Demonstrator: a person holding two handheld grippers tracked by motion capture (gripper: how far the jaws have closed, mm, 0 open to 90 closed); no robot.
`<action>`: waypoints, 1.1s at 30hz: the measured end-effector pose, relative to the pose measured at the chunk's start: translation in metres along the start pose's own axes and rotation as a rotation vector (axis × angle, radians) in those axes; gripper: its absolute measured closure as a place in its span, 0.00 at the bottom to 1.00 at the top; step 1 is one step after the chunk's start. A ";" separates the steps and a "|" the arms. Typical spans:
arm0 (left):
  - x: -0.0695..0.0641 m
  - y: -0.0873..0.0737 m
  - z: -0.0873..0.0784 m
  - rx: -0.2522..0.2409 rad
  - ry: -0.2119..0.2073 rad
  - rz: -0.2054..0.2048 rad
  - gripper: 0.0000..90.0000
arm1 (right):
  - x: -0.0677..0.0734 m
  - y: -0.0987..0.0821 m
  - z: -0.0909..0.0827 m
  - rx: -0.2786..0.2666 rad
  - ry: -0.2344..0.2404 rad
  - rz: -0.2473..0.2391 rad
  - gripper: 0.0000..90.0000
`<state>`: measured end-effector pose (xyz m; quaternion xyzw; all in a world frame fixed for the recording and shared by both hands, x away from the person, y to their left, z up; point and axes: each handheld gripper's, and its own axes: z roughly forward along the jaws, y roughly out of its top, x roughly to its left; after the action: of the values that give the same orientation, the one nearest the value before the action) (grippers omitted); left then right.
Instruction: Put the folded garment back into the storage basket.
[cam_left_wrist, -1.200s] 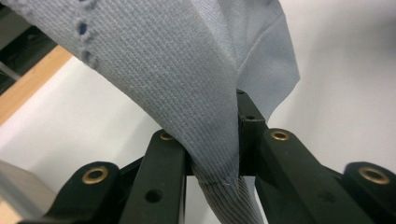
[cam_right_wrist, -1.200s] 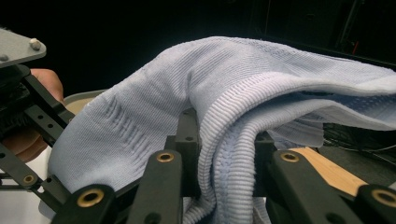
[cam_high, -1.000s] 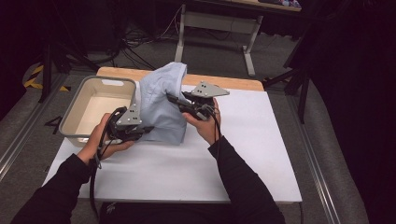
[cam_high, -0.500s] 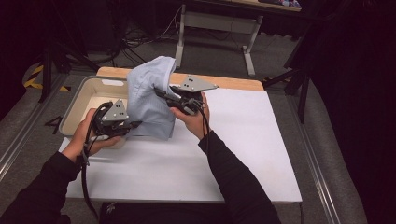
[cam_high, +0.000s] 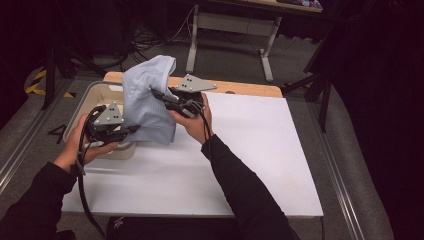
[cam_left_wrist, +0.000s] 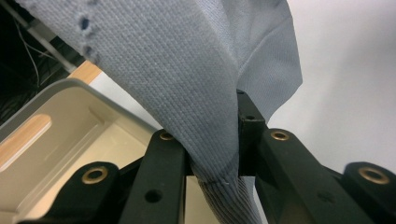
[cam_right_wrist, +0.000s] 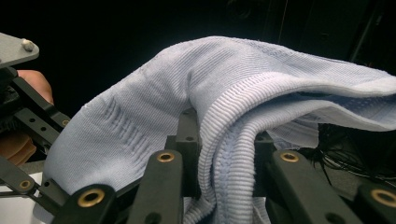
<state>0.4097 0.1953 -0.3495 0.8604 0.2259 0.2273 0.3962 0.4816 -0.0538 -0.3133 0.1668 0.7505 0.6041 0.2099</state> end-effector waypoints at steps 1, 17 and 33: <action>0.001 -0.001 -0.001 0.005 0.005 0.000 0.87 | 0.000 0.000 0.002 -0.004 0.002 0.000 0.82; 0.022 -0.018 -0.015 0.031 0.058 -0.041 0.87 | 0.011 0.005 0.039 -0.017 0.015 0.032 0.82; 0.043 -0.043 -0.036 0.040 0.083 -0.101 0.87 | 0.027 0.017 0.079 0.003 0.046 0.007 0.82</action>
<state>0.4141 0.2655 -0.3529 0.8455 0.2899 0.2379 0.3802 0.4997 0.0293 -0.3146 0.1560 0.7552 0.6075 0.1903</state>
